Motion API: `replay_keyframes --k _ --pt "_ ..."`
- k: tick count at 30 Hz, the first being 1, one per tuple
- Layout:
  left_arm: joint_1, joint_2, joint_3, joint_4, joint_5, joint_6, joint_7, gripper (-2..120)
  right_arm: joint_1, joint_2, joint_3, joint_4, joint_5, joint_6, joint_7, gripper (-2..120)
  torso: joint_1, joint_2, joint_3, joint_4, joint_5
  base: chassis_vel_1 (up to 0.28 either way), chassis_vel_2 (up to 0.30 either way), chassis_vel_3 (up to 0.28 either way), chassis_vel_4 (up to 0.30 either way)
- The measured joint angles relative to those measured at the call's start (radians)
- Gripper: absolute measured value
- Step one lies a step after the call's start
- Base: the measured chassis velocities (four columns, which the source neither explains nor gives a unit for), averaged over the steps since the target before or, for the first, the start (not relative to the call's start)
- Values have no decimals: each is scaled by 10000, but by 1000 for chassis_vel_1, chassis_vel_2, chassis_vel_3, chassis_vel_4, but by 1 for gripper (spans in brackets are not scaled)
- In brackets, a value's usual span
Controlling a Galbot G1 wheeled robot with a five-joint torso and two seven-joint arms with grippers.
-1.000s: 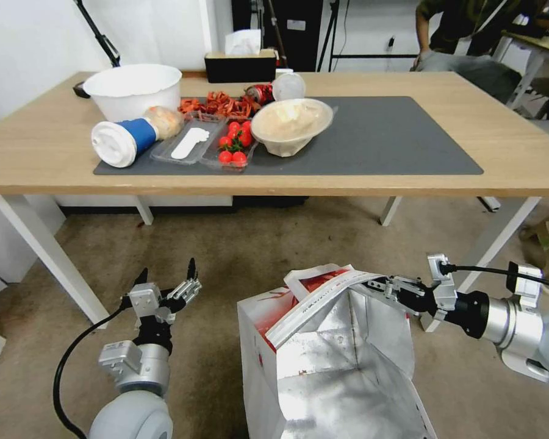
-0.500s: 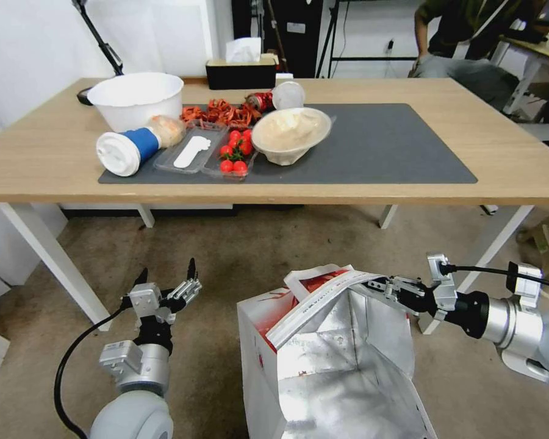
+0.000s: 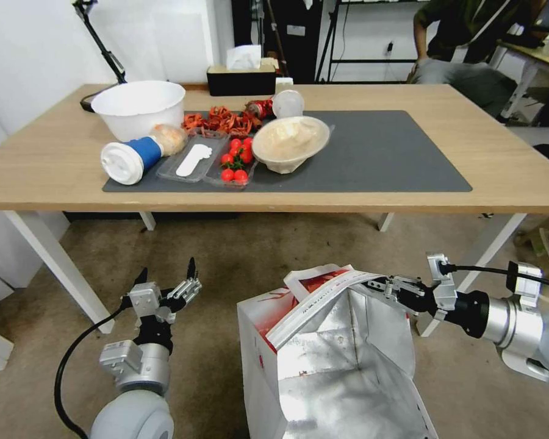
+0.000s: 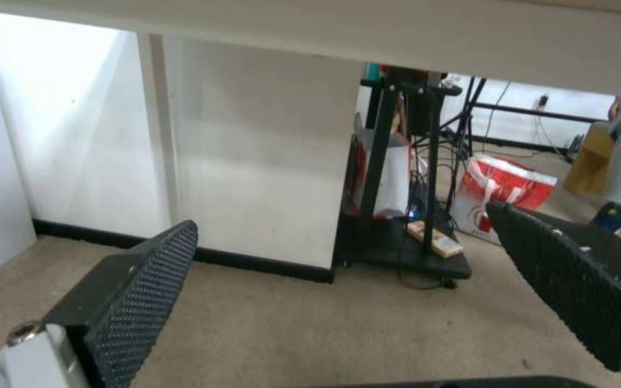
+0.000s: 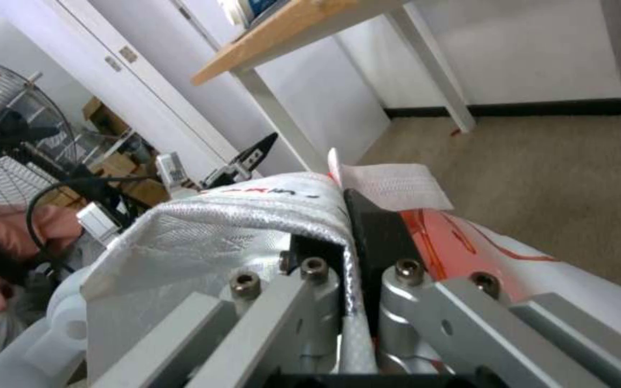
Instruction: Pick up the food delivery bag from the floor and place it on the table.
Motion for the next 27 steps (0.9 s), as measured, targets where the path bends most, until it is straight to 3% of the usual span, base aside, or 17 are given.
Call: replay_keyframes --k 27 --pt "45 -5 -23 -16 15 -3 -3 100 6 -42 21 16 -66 17 -87 0 449 1170 720 0 0 0 0 0 0"
